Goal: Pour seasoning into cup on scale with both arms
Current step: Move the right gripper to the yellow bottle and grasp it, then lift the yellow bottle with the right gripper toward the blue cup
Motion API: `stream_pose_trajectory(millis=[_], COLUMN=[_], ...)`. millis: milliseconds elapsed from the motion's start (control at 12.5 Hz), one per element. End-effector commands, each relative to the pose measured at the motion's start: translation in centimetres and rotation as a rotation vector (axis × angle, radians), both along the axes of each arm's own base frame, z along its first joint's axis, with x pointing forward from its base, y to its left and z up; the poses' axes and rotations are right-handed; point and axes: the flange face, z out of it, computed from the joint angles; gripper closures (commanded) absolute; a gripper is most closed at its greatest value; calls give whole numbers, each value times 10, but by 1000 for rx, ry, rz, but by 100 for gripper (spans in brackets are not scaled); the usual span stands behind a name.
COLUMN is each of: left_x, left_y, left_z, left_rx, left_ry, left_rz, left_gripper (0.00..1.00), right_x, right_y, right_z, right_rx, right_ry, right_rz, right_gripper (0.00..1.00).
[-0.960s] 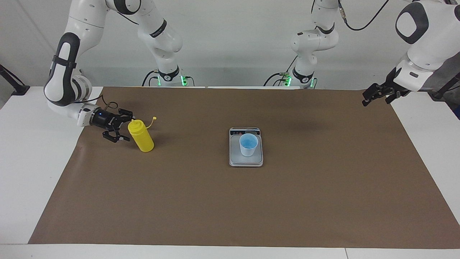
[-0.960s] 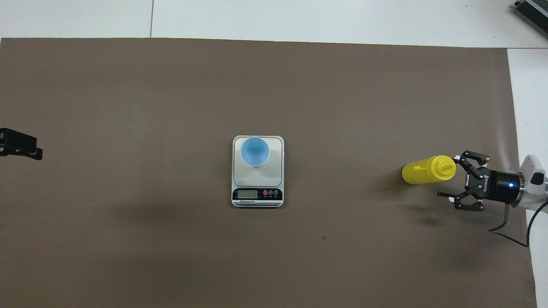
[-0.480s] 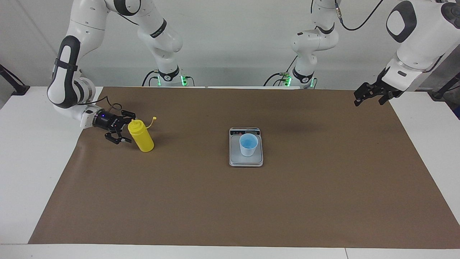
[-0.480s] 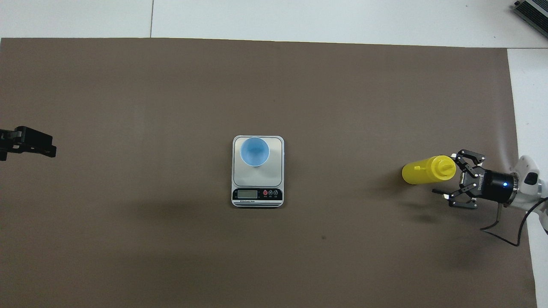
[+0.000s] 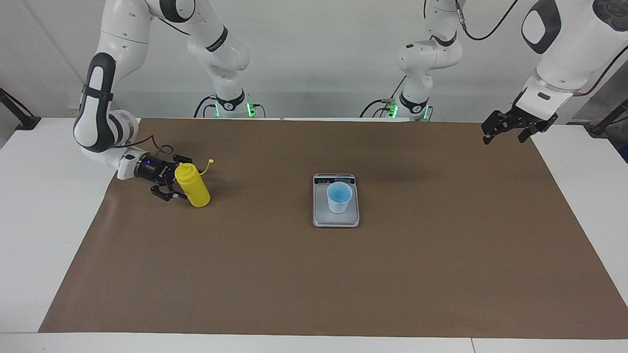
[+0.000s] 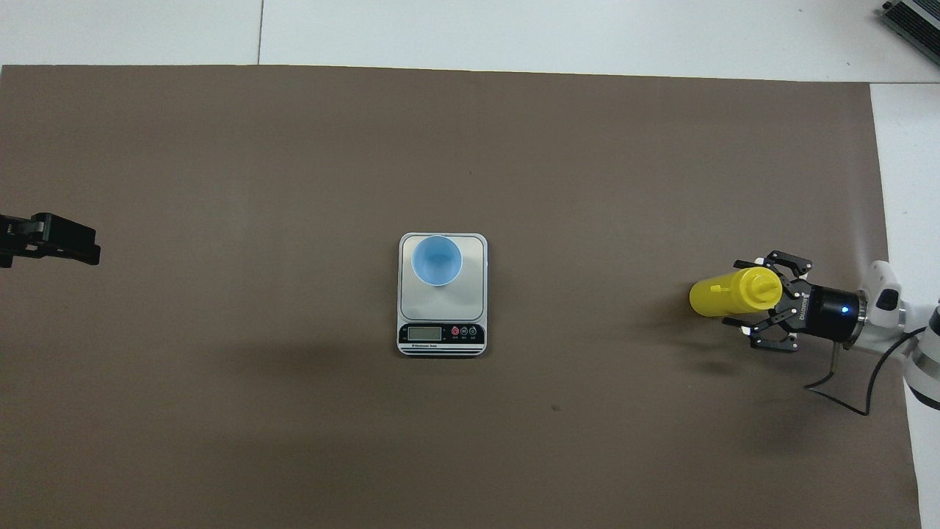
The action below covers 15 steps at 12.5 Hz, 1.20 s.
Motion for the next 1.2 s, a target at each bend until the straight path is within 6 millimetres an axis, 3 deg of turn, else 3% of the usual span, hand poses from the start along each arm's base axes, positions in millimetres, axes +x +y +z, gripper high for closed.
stream_pose_trajectory(millis=[0,160,240,320,480,880,1120], left_x=[-5,-7,-7,-7,-6,-6,-6], left_y=[3,5,5,3,-2,4,8], left_z=[4,4,4,5,5,4,5], left_rx=[22,23,23,23,22,23,23], left_ry=[-6,1,1,-1,-8,-2,-2], left_rz=[-6,7,5,4,-10,5,13], left_gripper=[0,0,0,0,0,0,0], right_x=[-2,-2,-2,-2,-2,1,9], right_y=[-2,-2,-2,-2,-3,-2,8], right_z=[-4,-4,-4,-4,-4,-2,17], right_rx=[-4,-3,-1,-2,-2,-4,-15], right_ry=[-14,-14,-14,-14,-14,-18,-28], right_rz=[-35,-45,-48,-48,-50,-48,-34], right_gripper=[0,0,10,37,58,66,67])
